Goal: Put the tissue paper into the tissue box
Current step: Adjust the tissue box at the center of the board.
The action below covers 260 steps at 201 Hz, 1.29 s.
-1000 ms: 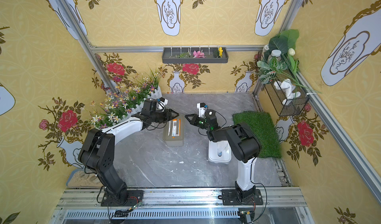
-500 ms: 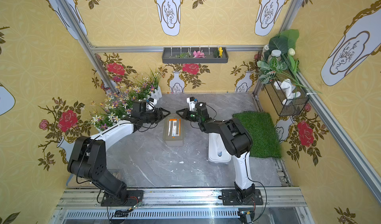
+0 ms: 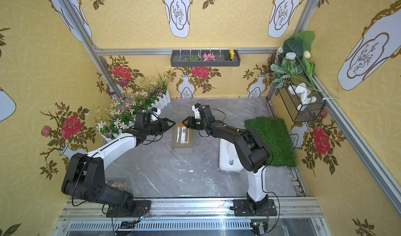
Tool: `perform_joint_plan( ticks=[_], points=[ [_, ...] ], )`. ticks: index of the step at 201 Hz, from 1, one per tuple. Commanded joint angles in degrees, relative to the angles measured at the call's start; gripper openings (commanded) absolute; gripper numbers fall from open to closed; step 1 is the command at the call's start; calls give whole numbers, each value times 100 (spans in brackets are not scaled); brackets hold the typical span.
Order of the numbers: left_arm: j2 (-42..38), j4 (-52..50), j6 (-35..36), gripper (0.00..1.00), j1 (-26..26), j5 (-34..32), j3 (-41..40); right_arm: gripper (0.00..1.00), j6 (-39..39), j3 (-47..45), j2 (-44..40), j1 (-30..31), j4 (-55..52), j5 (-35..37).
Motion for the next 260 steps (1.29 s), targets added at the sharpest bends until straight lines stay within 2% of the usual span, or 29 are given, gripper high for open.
perform_joint_plan(
  ticks=[1, 11, 36, 56, 75, 95, 129, 167, 260],
  points=[
    [-316, -287, -48, 60, 64, -603, -306, 50, -822, 559, -183, 314, -1550, 723],
    [-527, -292, -161, 63, 89, -786, -484, 51, -921, 851, -197, 498, -2034, 1093],
    [-1050, -1005, -668, 80, 140, -1759, -685, 49, -1141, 1719, -36, 1044, -3478, 2253],
    [-1378, -1425, -981, 89, 173, -2145, -807, 49, -1181, 2545, 340, 1465, -4591, 3008],
    [-1494, -1839, -1280, 93, 205, -2452, -777, 49, -1131, 3091, 657, 1777, -5208, 3466],
    [-1427, -1982, -1409, 95, 292, -2390, -756, 49, -969, 3700, 993, 2030, -5854, 3907],
    [-1016, -1874, -1382, 96, 640, -1663, -690, 48, -334, 4424, 1421, 2225, -6535, 4156],
    [-848, -1829, -1103, 96, 811, -1346, -632, 47, -63, 5611, 2197, 2406, -7215, 4258],
    [-805, -2207, -356, 97, 1117, -1109, -498, 41, 294, 6264, 3014, 2450, -7363, 4270]
  ],
)
